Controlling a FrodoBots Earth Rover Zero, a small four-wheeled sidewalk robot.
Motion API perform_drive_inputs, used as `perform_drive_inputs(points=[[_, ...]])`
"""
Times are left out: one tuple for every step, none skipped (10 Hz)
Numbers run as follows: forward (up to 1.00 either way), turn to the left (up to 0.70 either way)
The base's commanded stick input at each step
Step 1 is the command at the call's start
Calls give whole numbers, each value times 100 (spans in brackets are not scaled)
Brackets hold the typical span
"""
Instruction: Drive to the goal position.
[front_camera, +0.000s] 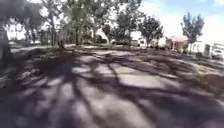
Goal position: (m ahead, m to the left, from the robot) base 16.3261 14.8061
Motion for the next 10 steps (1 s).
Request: perform_drive_inputs(points=[[100,0],[100,0],[100,0],[100,0],[100,0],[100,0],[100,0],[100,2],[100,11],[100,20]])
